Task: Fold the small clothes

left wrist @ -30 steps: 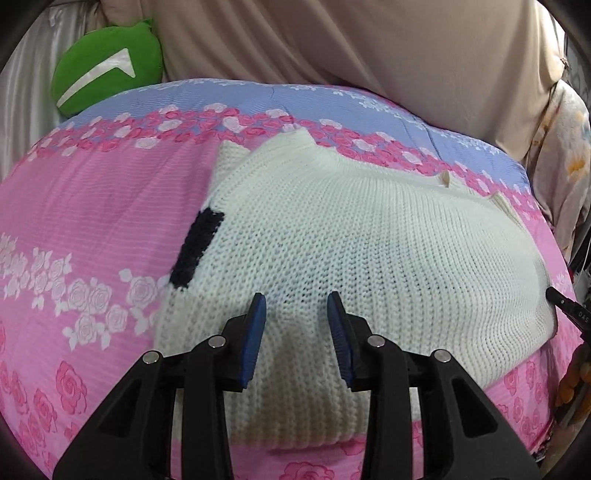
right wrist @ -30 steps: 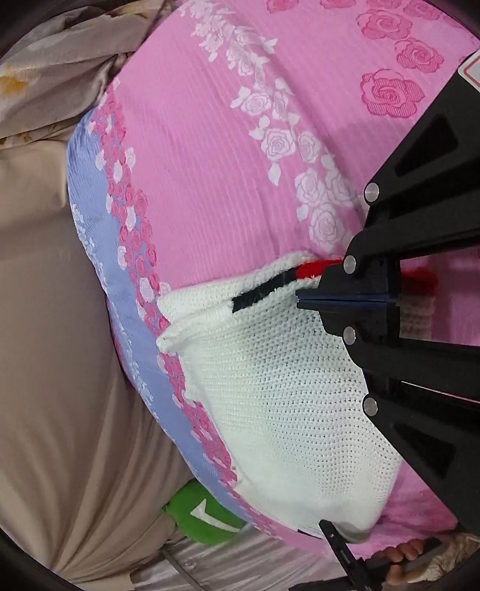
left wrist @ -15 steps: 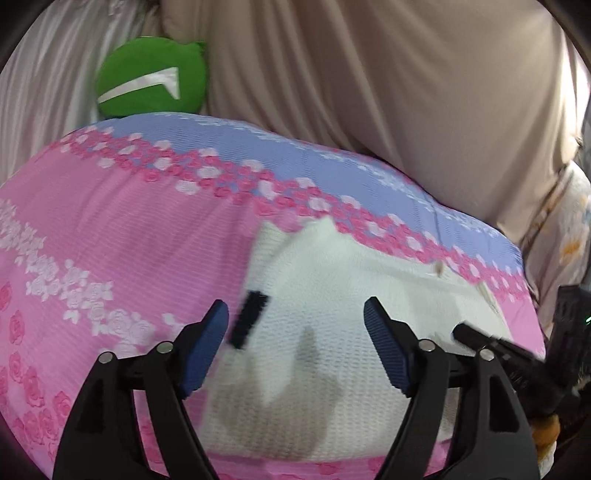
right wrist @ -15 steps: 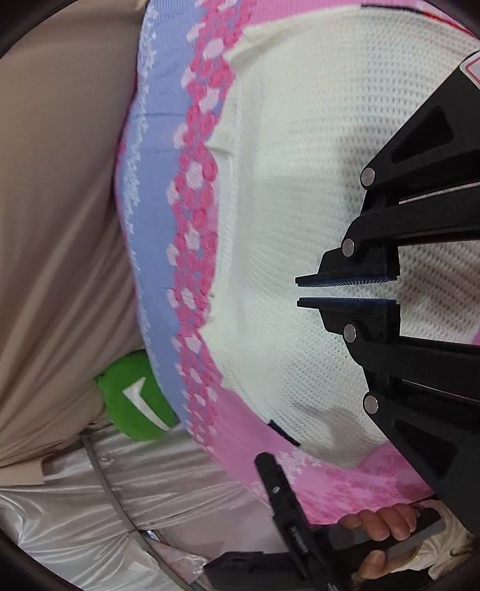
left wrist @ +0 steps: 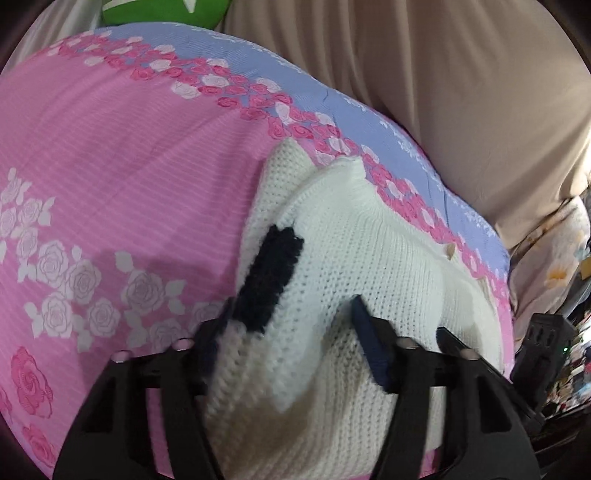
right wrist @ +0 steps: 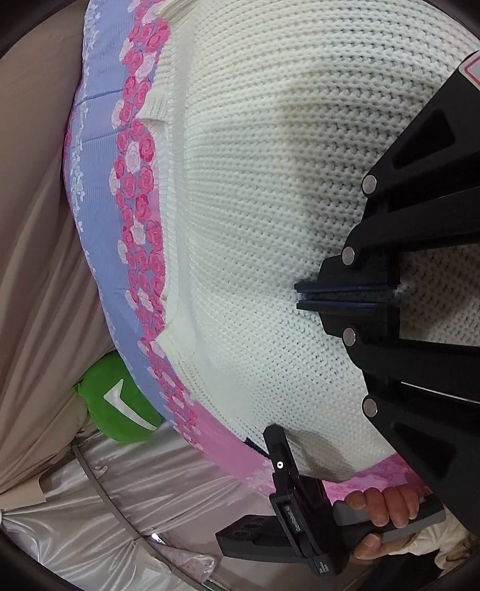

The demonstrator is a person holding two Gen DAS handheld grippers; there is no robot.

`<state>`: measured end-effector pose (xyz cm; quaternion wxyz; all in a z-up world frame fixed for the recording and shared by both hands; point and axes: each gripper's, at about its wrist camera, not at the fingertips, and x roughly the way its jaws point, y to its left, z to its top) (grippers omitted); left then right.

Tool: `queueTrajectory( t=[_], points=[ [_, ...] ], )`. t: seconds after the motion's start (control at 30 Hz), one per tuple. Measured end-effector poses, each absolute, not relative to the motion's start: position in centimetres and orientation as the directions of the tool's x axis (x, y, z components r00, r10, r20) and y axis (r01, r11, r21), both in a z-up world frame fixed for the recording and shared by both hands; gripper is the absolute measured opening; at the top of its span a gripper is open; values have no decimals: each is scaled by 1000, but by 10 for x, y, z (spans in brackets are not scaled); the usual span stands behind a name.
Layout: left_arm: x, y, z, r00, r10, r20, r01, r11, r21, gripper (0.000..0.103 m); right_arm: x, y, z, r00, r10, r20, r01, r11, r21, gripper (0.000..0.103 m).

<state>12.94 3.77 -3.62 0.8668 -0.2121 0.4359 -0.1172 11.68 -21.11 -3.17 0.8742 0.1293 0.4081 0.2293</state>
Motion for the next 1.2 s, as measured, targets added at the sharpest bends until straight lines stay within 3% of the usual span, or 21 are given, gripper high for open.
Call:
queueTrajectory(
  t=[0.03,0.13,0.23,0.57,0.83,1.03,1.2],
  points=[
    [130,36,-33,596,-392,-701,21,880,-474,32,115,-213,-30,566,511,-647,-291,858,424,2],
    [127,31,-16,620,-413,-667,63,874,-482,25,106,-226,-20,588,533,-608,-277,839,468,9],
    [119,13,11,654,-428,-624,138,878,-457,23,94,-247,-7,637,518,-571,-255,841,478,15],
    [107,-103,67,621,-566,-542,433,824,-365,22,67,-310,-13,688,432,-584,-124,862,491,15],
    [101,-199,47,493,-628,-603,572,755,-319,21,54,-343,-10,718,404,-567,-79,857,510,15],
    [108,-246,1,402,-593,-698,580,755,-307,21,47,-375,-14,731,373,-571,-25,851,525,15],
    [104,-256,-8,427,-555,-714,581,773,-254,21,46,-388,-22,727,379,-572,-8,839,545,15]
  ],
)
